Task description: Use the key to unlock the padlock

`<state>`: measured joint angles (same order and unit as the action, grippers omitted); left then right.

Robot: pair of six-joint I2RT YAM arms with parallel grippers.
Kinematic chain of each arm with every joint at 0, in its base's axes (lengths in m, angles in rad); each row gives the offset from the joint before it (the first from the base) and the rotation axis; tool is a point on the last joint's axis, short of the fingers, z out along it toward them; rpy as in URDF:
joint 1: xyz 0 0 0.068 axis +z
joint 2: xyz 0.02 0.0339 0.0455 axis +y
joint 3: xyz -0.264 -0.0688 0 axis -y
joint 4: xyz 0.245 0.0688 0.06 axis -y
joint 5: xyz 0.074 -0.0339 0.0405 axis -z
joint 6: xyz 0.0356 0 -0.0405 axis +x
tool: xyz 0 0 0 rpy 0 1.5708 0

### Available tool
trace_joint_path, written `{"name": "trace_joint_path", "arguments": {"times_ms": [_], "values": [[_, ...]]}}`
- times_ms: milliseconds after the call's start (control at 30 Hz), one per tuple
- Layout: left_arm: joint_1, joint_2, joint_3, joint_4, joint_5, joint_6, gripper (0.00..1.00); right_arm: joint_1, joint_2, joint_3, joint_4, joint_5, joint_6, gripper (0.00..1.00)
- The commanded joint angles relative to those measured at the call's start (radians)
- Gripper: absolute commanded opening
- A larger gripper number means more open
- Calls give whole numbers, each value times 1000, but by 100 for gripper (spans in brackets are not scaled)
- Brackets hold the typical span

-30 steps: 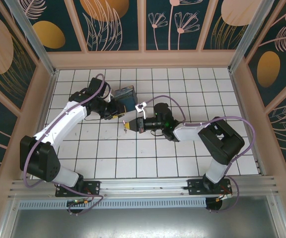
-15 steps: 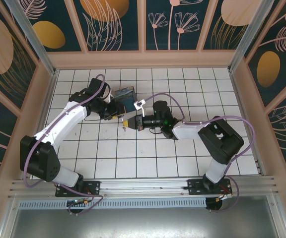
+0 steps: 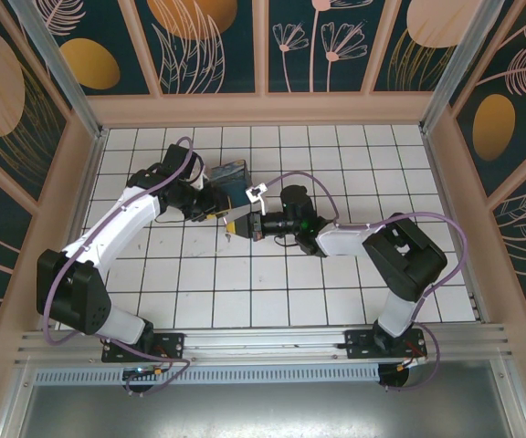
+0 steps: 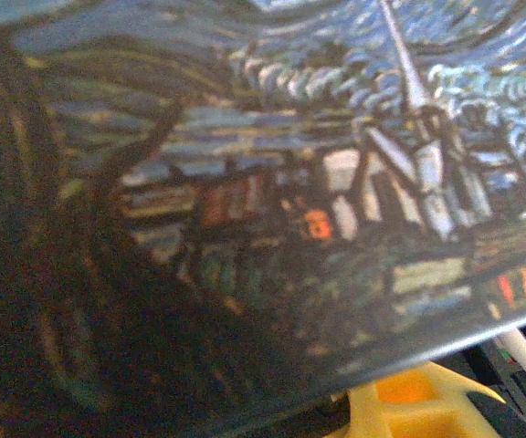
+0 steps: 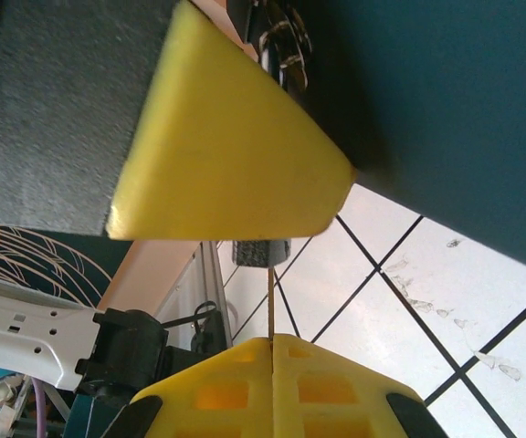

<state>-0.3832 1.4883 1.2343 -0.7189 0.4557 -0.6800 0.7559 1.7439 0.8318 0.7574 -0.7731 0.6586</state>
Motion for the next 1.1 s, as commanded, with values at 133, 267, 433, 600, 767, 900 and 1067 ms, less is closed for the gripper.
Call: {"name": "trace_joint_path", "arguments": {"times_ms": [133, 267, 433, 600, 767, 900, 1067], "values": [[4, -39, -3, 22, 9, 28, 15, -12, 21, 42, 5, -6, -26, 0], [4, -40, -1, 18, 6, 32, 15, -13, 26, 46, 3, -9, -25, 0], [-2, -40, -10, 22, 2, 34, 15, -14, 23, 53, 5, -8, -26, 0], [-9, -39, -12, 24, 6, 37, 15, -16, 23, 65, -29, 7, -52, 0], [-16, -37, 0, 6, -7, 55, 15, -21, 39, 75, -27, 2, -47, 0], [-22, -40, -4, -1, -11, 63, 15, -31, 29, 72, -22, 9, -44, 0], [-49, -28, -9, -3, -23, 70, 15, -37, 24, 91, -40, 10, -64, 0]]}}
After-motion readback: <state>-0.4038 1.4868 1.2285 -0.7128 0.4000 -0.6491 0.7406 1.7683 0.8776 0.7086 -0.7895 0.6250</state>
